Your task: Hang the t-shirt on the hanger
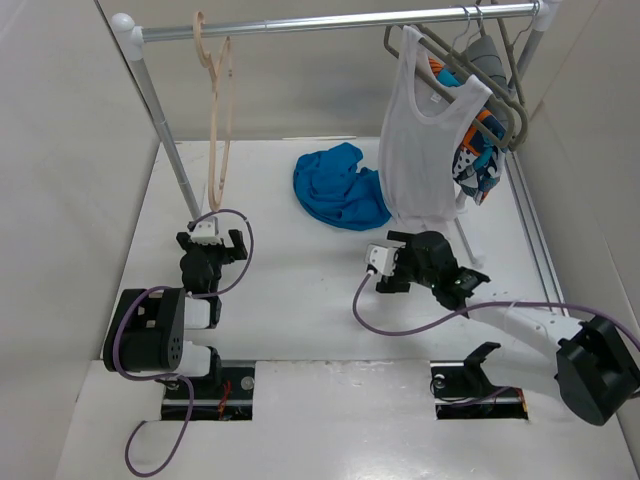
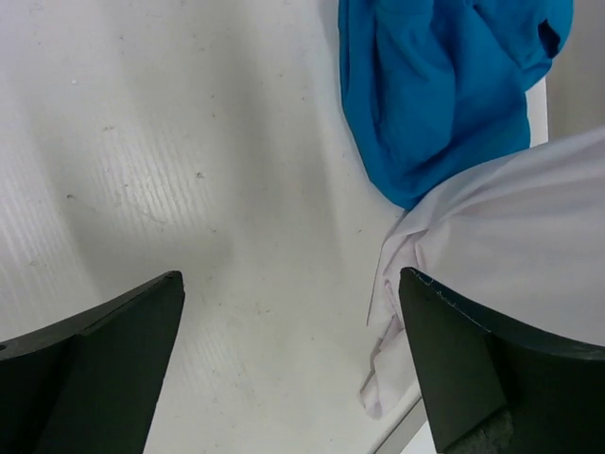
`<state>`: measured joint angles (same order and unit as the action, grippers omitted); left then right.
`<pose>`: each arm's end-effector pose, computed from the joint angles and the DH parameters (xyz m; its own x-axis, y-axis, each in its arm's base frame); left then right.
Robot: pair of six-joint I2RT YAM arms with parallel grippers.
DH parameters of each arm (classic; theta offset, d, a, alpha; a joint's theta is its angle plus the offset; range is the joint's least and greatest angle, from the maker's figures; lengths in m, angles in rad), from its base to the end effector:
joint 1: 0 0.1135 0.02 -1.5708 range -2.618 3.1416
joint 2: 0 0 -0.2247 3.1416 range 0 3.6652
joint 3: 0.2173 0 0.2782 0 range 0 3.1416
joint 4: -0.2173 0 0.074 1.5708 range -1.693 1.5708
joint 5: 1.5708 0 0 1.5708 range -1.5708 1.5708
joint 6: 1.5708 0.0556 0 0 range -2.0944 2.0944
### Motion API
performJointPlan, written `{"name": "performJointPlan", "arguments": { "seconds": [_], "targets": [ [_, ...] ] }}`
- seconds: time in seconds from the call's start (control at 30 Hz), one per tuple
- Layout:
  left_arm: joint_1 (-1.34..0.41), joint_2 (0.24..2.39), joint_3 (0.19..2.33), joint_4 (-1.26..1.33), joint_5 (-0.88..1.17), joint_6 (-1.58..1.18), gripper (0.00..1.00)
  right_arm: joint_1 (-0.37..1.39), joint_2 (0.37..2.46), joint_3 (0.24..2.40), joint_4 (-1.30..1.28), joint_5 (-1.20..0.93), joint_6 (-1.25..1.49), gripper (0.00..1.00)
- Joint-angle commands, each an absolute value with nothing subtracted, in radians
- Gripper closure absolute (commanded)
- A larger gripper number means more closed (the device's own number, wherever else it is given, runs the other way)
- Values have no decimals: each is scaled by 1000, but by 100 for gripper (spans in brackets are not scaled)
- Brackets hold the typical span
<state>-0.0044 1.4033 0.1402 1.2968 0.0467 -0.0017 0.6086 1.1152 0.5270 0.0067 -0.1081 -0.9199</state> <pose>0.2514 -0.0037 0.0987 0.0336 -0.0018 -0.9994 0.0511 0.9987 -0.0001 0.2332 0.1698 0.1434 0.2380 -0.7982 -0.5535 -0.7477 0.2132 -0.6289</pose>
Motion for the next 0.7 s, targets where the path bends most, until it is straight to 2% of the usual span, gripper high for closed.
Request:
{"name": "performJointPlan", "arguments": {
  "seconds": [0.0, 0.13, 0.2, 0.3, 0.33, 0.37, 0.4, 0.47, 0.67],
  "targets": [
    [-2, 1378, 166, 1506, 41, -12, 0, 633, 1149, 627, 12, -130, -942, 0],
    [-2, 1387, 166, 1525, 55, -3, 0, 663, 1210, 709, -25, -110, -973, 0],
    [8, 1326, 153, 1493, 228, 69, 0, 675, 1235, 745, -61, -110, -985, 0],
    [17, 1113, 201, 1204, 489, 229, 0, 699, 1282, 819, -98, -92, -1003, 0],
    [17, 1065, 240, 1067, 550, 298, 0, 724, 1305, 834, -107, -92, -1012, 0],
    [17, 1004, 280, 814, 601, 355, 0, 733, 1318, 859, -107, -80, -1012, 0],
    [17, 987, 335, 720, 644, 392, 0, 733, 1333, 873, -107, -80, -1026, 0],
    [17, 953, 347, 588, 632, 434, 0, 742, 1391, 922, -107, -80, -1037, 0],
    [5, 890, 327, 536, 549, 524, 0, 742, 1557, 1077, -107, -124, -1060, 0]
  ]
}}
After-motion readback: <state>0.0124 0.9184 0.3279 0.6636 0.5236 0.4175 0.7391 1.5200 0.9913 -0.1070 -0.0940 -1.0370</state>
